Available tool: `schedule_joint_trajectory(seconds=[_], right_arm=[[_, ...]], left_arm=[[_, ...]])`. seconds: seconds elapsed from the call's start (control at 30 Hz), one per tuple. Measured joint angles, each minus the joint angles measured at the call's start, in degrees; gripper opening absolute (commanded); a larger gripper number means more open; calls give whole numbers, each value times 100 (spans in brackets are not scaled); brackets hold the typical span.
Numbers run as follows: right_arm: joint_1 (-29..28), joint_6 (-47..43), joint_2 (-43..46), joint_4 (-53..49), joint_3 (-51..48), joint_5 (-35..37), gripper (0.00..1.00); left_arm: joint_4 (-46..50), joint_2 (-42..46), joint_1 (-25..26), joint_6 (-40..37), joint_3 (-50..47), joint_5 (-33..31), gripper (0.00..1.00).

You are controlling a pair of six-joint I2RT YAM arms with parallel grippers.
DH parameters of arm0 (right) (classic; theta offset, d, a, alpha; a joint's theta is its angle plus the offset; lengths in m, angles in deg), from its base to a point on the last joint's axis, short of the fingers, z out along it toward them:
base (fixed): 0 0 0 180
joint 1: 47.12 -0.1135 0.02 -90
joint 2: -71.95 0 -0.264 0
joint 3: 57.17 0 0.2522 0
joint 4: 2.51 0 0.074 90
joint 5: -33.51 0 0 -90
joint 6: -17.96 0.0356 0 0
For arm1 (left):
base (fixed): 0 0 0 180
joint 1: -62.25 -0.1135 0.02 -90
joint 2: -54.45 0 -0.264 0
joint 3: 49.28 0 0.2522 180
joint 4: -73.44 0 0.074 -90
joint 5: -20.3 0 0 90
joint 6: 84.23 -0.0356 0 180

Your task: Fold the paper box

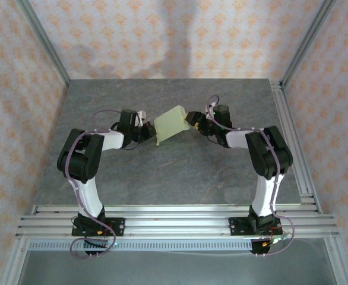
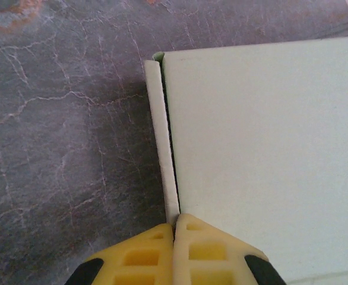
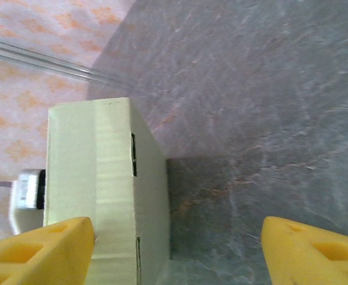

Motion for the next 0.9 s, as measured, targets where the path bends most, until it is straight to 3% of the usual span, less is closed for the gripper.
schedule_joint_trajectory(seconds=[0.27, 0.4, 0.67, 0.9], right_arm=[[-24, 59, -4, 170, 4, -109, 77], [-24, 50, 66, 339, -74, -101, 85], [-31, 7, 243, 573, -76, -85, 86], [-177, -258, 234, -13, 247, -105, 84]], left_arm=[[-13, -13, 0, -2, 0, 0, 5], [28, -9, 0, -4, 7, 0, 6], [199, -9, 17, -7, 118, 2, 6], [210, -9, 17, -9, 129, 17, 6]])
